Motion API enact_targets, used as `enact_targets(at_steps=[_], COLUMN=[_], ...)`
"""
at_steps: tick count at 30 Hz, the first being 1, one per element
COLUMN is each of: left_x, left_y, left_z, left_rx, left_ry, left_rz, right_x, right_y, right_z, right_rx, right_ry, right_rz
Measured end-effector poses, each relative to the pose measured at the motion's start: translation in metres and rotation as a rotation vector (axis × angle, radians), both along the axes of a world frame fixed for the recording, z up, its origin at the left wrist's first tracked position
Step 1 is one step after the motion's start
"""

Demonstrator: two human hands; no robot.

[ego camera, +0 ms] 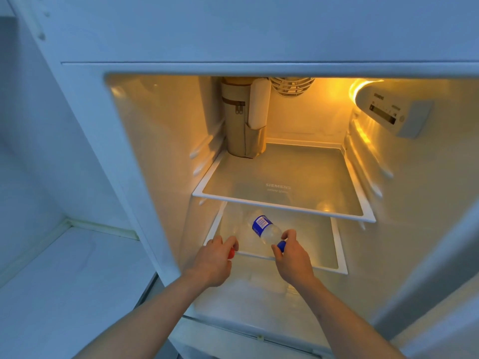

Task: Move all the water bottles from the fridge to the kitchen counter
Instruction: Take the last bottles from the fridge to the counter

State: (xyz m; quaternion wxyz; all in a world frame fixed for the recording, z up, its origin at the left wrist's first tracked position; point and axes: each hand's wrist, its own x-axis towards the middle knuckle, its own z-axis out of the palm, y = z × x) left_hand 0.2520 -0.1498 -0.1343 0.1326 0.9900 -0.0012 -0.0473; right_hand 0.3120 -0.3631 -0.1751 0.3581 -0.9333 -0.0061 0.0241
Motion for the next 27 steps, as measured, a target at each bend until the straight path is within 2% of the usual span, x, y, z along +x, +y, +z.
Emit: enact_targets(at_steps=[6,15,22,27], left_x=[-0.03,-0.056,-0.08,-0.106], left_y=[-0.008,-0.005,0.002,0.017], left_z=[0.006,0.073,0.072,0.063], left_rx=[-0.057,-0.143,-0.147,-0.166], left_ry=[-0.208,-0.497,-0.389,-0.278], left_rz=[-0.007,0.108,0.176,0.213], right_x=[-0.002,-0.022,-0.044,-0.057], right_y=[-0.002,-0.011,-0.013,0.0], right_z=[-0.001,0.016,0.06,0.099], right_rx=[0.034,0.213,0.207,0.1], right_ry=[-0.056,-0.044,-0.173,-0.204], right_rz=[0.012,0.047,0.147,0.3])
